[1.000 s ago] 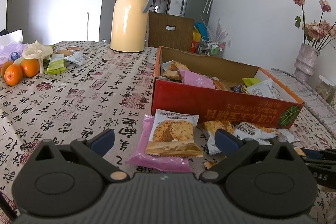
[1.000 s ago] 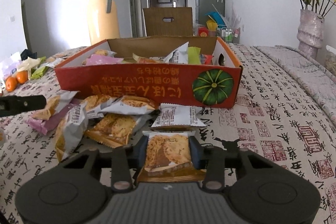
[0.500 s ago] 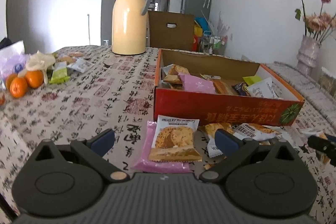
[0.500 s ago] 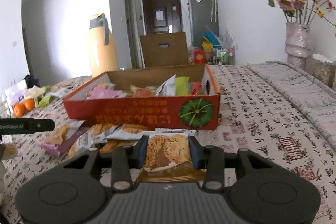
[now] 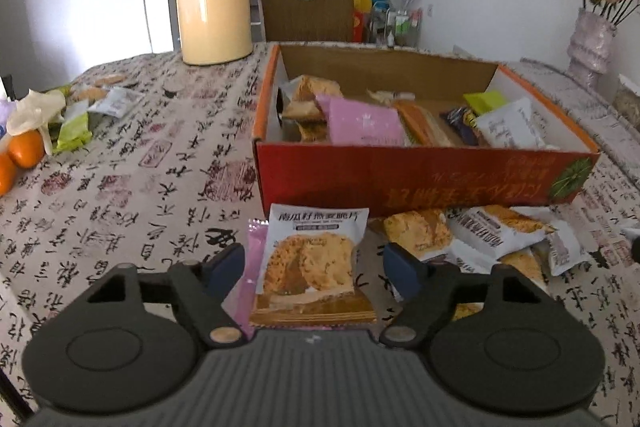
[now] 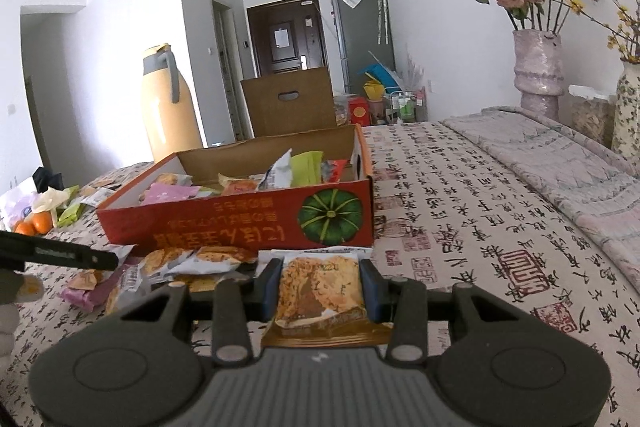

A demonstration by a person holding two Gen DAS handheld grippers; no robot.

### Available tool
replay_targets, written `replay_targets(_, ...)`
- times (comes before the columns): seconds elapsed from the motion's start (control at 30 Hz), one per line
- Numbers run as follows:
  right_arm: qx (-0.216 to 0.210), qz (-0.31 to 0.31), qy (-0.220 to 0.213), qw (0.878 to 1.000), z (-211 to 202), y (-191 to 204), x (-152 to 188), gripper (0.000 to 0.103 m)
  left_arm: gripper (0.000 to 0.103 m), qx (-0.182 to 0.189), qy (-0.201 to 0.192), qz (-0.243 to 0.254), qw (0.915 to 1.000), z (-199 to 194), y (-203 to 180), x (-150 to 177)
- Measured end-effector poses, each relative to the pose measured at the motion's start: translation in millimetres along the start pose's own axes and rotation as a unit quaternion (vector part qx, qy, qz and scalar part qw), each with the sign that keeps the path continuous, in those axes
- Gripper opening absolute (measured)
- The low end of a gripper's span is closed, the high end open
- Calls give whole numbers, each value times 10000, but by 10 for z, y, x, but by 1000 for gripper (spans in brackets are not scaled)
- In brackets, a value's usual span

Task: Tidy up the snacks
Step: 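Grasp a cracker packet with the left tool while the right tool holds its packet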

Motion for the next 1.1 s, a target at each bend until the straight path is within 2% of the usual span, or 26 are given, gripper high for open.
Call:
replay_targets(0.13,7,60,-2,10000,0,-53,12,40,71,-77,81,-7,9999,67,14,11)
replay_targets(0.17,4,68,-2,10000,-3,-56,15,40,62,-54,104,-23,9999,72,21,10)
replay_targets(0.2,0,78,-2,10000,-3,-63,20,40,60,8,127,-55,9999,76,32,11)
replay_targets(0.63,-70,116,-10,9999,10,-73,33,40,60,-77,-94,-150,9998,-63,97,24)
replay_targets(1.1,-211,-28,-137,9997,44,89,-90,40,60,149,-696,-119,9974,-467,15,-118)
Point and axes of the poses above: each gripper's, at about its wrist camera, not at the fingertips, and z roughly the way its jaws point, y to its left, x to its underside, the point moved 4 cm from there along z, roughly the way its jaws point, and after that the axes turned 2 degrees about -x, right-handed, at the moved point
